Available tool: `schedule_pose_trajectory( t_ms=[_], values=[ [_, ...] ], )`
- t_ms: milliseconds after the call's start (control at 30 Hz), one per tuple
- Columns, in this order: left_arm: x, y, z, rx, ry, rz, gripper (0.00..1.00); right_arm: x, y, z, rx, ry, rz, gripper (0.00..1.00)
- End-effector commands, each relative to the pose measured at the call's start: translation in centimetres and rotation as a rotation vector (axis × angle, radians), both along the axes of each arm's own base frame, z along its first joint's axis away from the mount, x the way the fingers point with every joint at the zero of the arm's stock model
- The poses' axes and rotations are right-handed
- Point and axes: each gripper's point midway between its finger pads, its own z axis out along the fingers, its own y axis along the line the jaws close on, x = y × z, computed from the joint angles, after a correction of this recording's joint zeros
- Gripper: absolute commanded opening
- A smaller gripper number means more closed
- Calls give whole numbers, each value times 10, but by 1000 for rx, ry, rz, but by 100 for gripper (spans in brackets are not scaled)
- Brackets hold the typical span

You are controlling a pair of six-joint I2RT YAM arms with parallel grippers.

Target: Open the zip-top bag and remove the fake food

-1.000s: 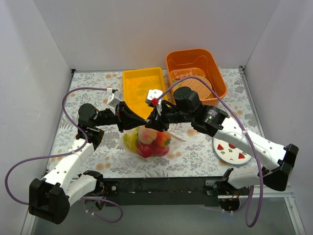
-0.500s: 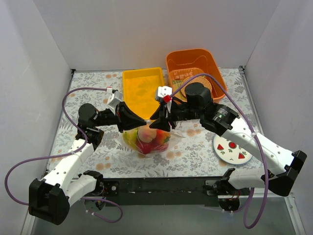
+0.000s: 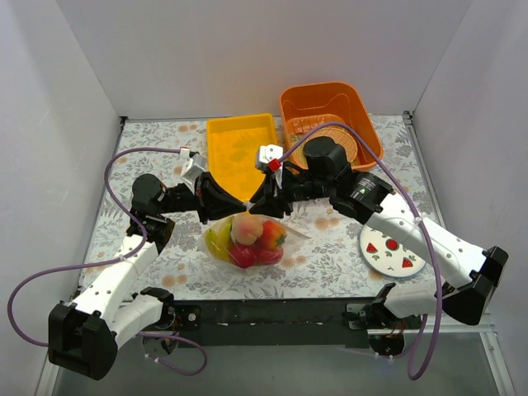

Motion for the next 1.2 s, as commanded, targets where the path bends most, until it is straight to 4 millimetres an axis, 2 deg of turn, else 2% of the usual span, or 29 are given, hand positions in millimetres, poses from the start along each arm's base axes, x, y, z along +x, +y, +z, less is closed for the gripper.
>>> schedule_pose_trajectory(
  t_ms=[0,367,467,533,600,700,900,933,967,1033,1067,1167],
  values=[
    [-5,1,26,-34,-107,7,0,10,8,10,22,-34,-25,38],
    [-2,0,25,-32,-108,7,0,20,5,7,17,-35,-62,39],
    [-1,0,24,-32,-109,11,0,17,4,8,34,-22,-39,31],
    [0,0,25,-35,-111,18,0,16,4,6,33,-19,-35,21],
    [5,0,25,-37,-103,44,0,17,3,6,31,-17,-38,7],
    [9,1,26,-42,-117,82,0,19,0,0,16,-11,-51,5],
    [18,5,34,-86,-143,181,0,19,-13,-22,-4,22,-103,4],
    [22,7,35,-95,-136,210,0,19,-15,-28,-10,30,-115,4],
    [22,7,36,-101,-136,216,0,19,-21,-46,-38,49,-144,4],
    [24,9,34,-107,-126,247,0,16,-30,-51,-21,58,-174,3],
    [24,10,33,-105,-127,253,0,13,-38,-68,-41,75,-197,3],
    [28,12,32,-100,-115,287,0,16,-53,-86,-57,108,-284,1]
  ],
)
